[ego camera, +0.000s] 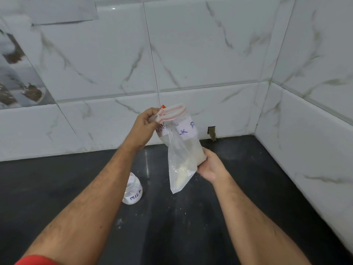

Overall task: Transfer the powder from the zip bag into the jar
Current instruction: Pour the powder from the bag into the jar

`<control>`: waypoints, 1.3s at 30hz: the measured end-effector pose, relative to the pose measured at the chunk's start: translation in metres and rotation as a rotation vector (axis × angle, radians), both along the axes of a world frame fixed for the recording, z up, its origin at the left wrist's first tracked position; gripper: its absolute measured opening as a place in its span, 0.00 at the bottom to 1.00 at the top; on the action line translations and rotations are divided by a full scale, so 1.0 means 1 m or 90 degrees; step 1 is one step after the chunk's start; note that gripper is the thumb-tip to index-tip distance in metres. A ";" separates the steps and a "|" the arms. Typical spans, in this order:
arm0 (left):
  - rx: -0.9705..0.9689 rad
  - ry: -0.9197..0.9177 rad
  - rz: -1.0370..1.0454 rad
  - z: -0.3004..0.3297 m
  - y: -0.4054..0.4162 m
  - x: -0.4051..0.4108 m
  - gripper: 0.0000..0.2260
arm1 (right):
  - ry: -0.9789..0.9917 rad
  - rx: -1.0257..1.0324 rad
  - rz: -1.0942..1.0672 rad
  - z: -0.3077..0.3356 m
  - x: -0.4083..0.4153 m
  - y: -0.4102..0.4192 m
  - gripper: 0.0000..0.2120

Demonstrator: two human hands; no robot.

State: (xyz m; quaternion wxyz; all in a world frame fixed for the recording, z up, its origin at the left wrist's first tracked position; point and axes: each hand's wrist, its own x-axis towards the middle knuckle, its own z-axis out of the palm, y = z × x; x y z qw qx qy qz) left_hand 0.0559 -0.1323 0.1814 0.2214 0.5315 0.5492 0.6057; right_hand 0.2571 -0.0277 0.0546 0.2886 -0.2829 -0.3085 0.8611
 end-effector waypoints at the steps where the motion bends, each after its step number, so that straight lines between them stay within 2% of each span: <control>1: 0.001 -0.012 0.013 -0.003 -0.004 -0.003 0.04 | 0.000 0.013 -0.020 0.003 -0.002 -0.002 0.10; 4: -0.029 -0.022 0.051 -0.016 -0.018 -0.018 0.10 | -0.040 0.069 -0.110 0.018 -0.001 0.002 0.05; 6: -0.056 -0.011 0.077 -0.025 -0.028 -0.025 0.08 | -0.071 0.132 -0.162 0.033 0.004 0.008 0.03; 8: -0.080 -0.011 0.093 -0.033 -0.036 -0.028 0.04 | -0.121 0.217 -0.188 0.050 0.009 0.014 0.05; 12: -0.093 -0.023 0.106 -0.044 -0.042 -0.027 0.12 | -0.220 0.412 -0.200 0.077 0.012 0.023 0.11; 14: -0.100 -0.026 0.106 -0.047 -0.042 -0.025 0.16 | -0.238 0.462 -0.207 0.087 0.013 0.028 0.13; 17: -0.096 -0.053 0.100 -0.052 -0.041 -0.023 0.23 | -0.261 0.542 -0.143 0.099 0.014 0.030 0.13; 19: -0.098 -0.069 0.103 -0.052 -0.041 -0.021 0.27 | -0.260 0.562 -0.155 0.104 0.015 0.031 0.11; 23: -0.116 -0.083 0.116 -0.053 -0.041 -0.021 0.18 | -0.274 0.631 -0.144 0.108 0.016 0.030 0.03; 25: -0.124 -0.087 0.120 -0.055 -0.040 -0.021 0.14 | -0.280 0.629 -0.163 0.109 0.016 0.033 0.05; 27: -0.125 -0.088 0.122 -0.054 -0.041 -0.021 0.10 | -0.301 0.641 -0.124 0.110 0.016 0.033 0.08; 30: -0.126 -0.098 0.129 -0.054 -0.041 -0.021 0.12 | -0.315 0.631 -0.120 0.108 0.017 0.035 0.06; 32: -0.127 -0.100 0.137 -0.054 -0.042 -0.022 0.13 | -0.331 0.638 -0.104 0.106 0.018 0.036 0.08; 36: -0.135 -0.086 0.142 -0.059 -0.040 -0.027 0.06 | -0.366 0.650 -0.098 0.101 0.020 0.037 0.10; 39: -0.138 -0.085 0.151 -0.060 -0.038 -0.028 0.06 | -0.382 0.672 -0.140 0.097 0.020 0.036 0.07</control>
